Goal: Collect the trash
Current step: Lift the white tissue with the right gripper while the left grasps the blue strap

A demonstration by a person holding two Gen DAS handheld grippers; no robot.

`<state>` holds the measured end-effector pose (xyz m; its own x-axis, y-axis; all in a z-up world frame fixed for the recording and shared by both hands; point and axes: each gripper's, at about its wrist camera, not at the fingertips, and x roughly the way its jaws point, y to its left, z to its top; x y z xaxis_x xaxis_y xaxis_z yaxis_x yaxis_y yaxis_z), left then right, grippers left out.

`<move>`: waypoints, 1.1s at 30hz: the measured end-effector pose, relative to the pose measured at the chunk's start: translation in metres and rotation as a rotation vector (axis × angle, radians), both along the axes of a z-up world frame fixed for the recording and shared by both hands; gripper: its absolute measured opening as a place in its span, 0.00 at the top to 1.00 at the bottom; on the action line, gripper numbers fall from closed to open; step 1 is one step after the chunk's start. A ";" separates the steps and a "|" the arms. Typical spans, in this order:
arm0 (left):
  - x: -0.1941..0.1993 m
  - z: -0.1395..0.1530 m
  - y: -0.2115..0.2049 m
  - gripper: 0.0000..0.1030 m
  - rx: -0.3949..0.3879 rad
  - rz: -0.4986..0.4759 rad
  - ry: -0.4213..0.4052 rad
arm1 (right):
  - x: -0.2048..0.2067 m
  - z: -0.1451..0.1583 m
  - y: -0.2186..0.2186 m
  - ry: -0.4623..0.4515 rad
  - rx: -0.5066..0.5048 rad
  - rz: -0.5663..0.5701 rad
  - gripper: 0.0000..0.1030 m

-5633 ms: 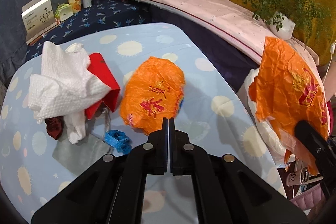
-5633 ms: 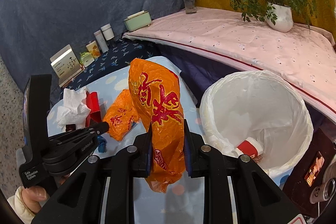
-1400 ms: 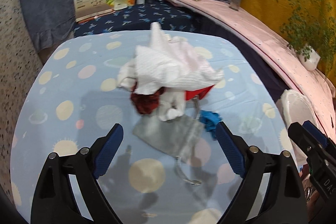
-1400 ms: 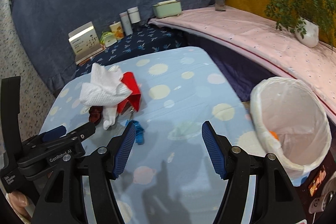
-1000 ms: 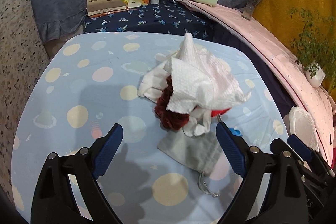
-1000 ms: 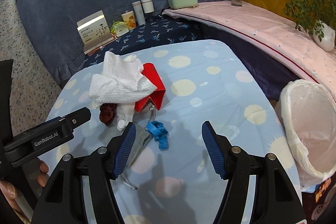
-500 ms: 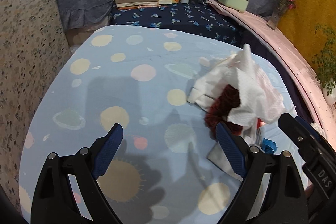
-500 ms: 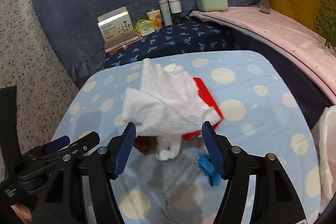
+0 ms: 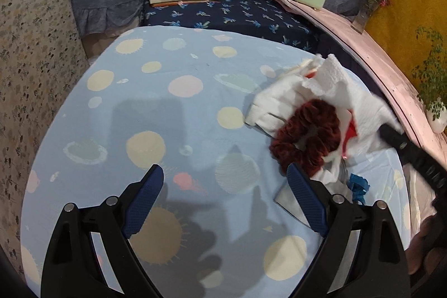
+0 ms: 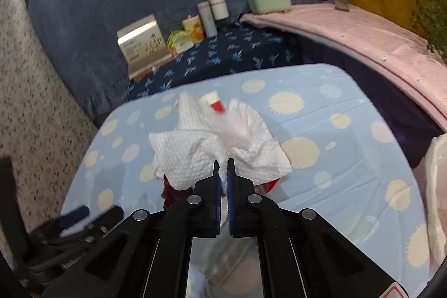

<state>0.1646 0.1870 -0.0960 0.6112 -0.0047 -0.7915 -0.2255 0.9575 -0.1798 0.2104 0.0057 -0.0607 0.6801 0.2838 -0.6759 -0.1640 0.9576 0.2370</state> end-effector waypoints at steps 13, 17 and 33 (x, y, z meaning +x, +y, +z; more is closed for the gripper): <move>-0.009 -0.012 -0.080 0.12 -0.065 -0.154 0.044 | -0.048 0.057 -0.095 -0.148 0.019 -0.200 0.97; -0.011 -0.011 -0.112 0.12 -0.043 -0.223 0.032 | -0.061 0.058 -0.120 -0.150 0.031 -0.245 0.97; 0.029 -0.030 -0.173 0.53 0.049 -0.314 0.051 | -0.083 0.032 -0.172 -0.083 0.053 -0.311 0.97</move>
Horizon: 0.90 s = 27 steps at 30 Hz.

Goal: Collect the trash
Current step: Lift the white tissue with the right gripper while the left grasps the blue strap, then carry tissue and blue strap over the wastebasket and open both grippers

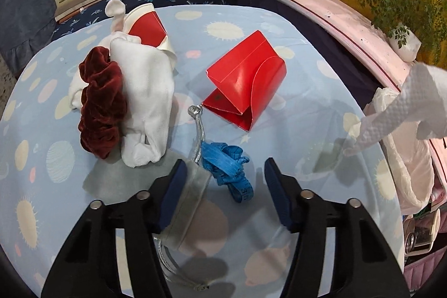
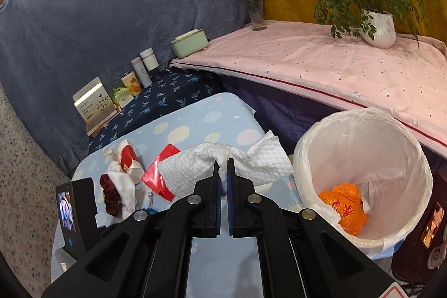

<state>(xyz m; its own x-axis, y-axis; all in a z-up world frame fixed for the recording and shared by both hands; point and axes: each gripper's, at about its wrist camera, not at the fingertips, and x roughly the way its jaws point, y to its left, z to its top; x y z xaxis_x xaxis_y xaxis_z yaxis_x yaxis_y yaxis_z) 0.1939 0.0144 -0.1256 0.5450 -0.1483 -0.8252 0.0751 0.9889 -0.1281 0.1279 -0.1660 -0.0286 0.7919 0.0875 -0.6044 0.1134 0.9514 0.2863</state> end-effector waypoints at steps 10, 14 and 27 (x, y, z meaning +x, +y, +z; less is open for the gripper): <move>-0.008 0.018 -0.014 0.82 -0.004 -0.051 -0.041 | -0.002 -0.004 -0.004 0.000 0.018 0.000 0.97; -0.015 0.035 -0.027 0.82 -0.013 -0.082 -0.073 | -0.007 0.003 -0.010 -0.021 0.020 -0.011 0.97; -0.025 0.084 -0.107 0.83 -0.047 -0.250 -0.160 | -0.030 0.027 -0.072 -0.090 0.012 -0.130 0.97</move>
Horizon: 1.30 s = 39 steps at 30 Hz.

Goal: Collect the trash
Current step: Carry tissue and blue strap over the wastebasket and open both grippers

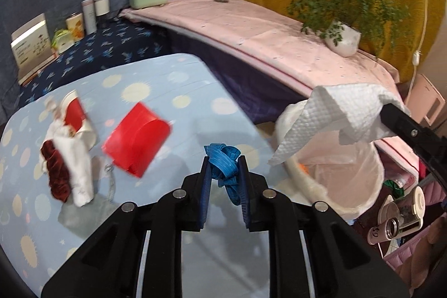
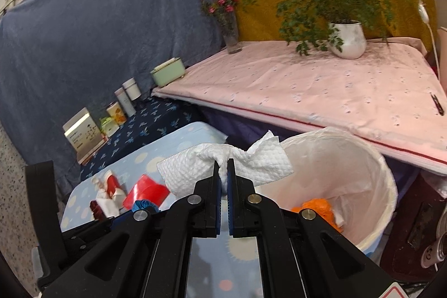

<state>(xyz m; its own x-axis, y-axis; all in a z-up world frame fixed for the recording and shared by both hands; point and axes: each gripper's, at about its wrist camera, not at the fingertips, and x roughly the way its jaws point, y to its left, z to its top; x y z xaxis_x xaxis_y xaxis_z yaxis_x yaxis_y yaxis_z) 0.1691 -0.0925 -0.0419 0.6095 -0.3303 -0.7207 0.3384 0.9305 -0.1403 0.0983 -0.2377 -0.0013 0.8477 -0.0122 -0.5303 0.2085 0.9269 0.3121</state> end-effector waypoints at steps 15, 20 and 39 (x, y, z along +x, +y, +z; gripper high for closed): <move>-0.010 0.007 -0.127 0.82 -0.026 -0.277 0.006 | -0.034 -0.007 -0.106 0.010 0.008 -0.220 0.97; -0.009 0.003 -0.148 0.79 -0.015 -0.313 0.018 | -0.036 -0.010 -0.119 0.016 0.007 -0.238 0.97; 0.000 0.003 -0.109 0.35 -0.022 -0.181 -0.025 | -0.011 -0.017 -0.106 0.029 0.019 -0.203 0.78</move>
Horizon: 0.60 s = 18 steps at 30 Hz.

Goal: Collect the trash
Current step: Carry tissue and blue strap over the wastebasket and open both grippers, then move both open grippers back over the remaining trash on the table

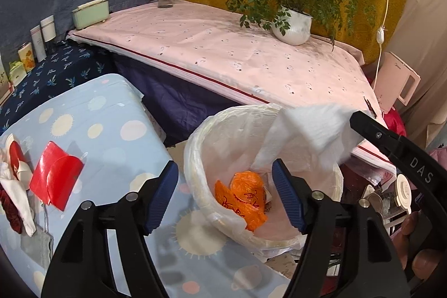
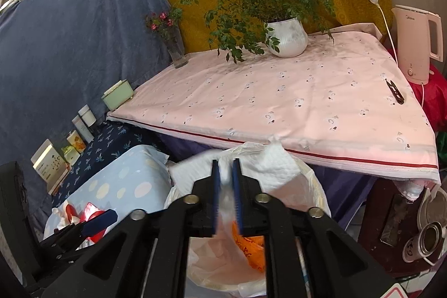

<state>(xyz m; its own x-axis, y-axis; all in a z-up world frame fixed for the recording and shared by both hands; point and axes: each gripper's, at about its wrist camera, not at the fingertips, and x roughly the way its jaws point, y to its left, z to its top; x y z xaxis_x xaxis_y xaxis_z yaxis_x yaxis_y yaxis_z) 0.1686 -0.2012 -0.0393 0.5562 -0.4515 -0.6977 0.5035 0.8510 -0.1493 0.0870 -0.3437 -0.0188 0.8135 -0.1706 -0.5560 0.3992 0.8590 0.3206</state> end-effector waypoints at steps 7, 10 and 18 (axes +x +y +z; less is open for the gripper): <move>-0.004 0.002 0.017 0.22 0.013 0.064 -0.018 | 0.000 0.007 0.011 -0.013 -0.017 0.002 0.54; -0.004 0.003 0.026 0.22 0.009 0.086 -0.012 | -0.001 0.011 0.019 -0.019 -0.016 0.013 0.54; -0.009 0.006 0.061 0.22 -0.008 0.163 -0.011 | 0.002 0.017 0.053 -0.012 -0.034 0.080 0.50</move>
<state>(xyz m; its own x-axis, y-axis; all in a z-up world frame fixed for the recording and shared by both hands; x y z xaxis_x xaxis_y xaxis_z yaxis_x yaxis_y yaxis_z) 0.1595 -0.1398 -0.0337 0.6300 -0.3604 -0.6880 0.3604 0.9203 -0.1521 0.0887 -0.2907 -0.0013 0.8322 -0.1233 -0.5407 0.3247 0.8987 0.2947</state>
